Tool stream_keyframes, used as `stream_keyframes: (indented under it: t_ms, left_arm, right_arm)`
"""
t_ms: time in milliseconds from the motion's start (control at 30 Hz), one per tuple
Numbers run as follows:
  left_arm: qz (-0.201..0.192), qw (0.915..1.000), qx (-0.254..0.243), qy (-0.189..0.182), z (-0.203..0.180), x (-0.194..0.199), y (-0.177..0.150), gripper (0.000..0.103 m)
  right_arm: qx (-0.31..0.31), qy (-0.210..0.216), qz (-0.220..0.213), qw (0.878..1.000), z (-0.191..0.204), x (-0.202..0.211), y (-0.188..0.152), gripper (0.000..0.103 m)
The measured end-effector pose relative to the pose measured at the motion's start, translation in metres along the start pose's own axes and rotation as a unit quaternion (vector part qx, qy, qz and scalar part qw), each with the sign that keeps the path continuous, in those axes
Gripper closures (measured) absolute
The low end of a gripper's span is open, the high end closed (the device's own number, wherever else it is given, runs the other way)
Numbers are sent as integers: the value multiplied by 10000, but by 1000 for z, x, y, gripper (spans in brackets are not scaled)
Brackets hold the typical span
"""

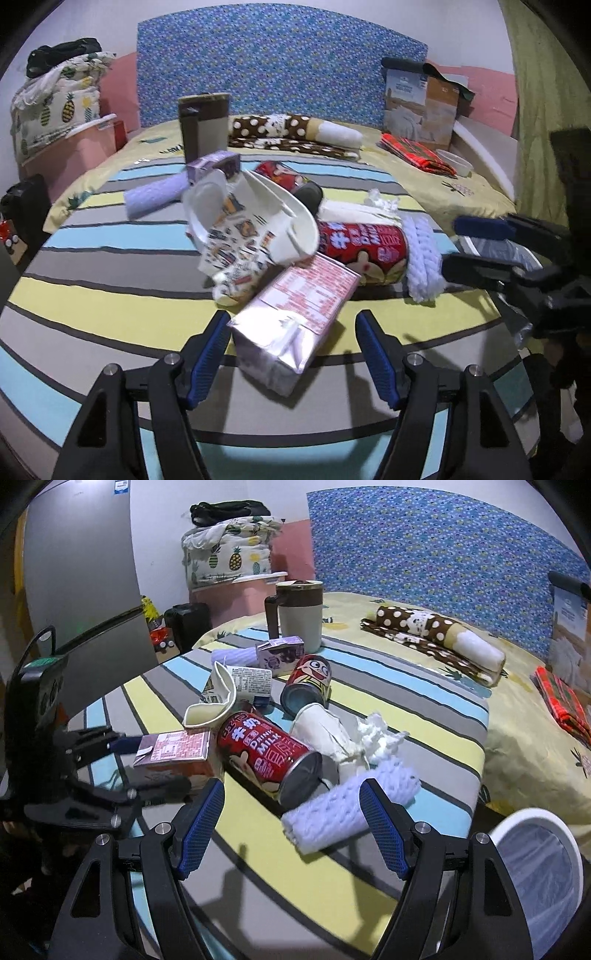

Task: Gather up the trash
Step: 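Grasp the pink-white milk carton with the left tool while the right tool grasps the red milk can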

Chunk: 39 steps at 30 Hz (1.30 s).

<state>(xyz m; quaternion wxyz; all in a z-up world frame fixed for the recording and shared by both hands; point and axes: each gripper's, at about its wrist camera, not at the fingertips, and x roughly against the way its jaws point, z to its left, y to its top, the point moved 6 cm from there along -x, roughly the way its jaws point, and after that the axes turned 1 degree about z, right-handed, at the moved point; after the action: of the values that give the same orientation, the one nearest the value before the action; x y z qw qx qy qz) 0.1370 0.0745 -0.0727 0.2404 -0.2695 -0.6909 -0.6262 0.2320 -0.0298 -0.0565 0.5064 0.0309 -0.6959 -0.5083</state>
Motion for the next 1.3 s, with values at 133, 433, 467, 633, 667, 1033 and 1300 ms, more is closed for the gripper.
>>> stream_keyframes:
  t_ms: [133,433,467,633,667,1033,1300]
  left_arm:
    - [73,9999,87,25,-3,0,-7,59]
    - [5,9985,501,237,13,13,-14,62]
    - [6,9983,528,250,15,13,-14,62]
    - [27,9979,593,239,20,14,-16,62]
    - [25,9979,605,235,20,14,-16,62]
    - [11,9974,689,217,23,13,-17,62]
    - [105,9969,740,236,22,9,-22,65]
  right_arm:
    - [143,104,45,9998,0,-11,6,26]
    - [444,432,248,9978,5,-38,17,26]
    - [485,483,282,9973,6,-40,17,26]
    - [627,712,512,9942,15,-43,13,26]
    - [639,822,553,9930,17,-41,12,26]
    - [498,980,760,9910,28,-51,8,44]
    - [441,719,734,9937,32,-36,5,46]
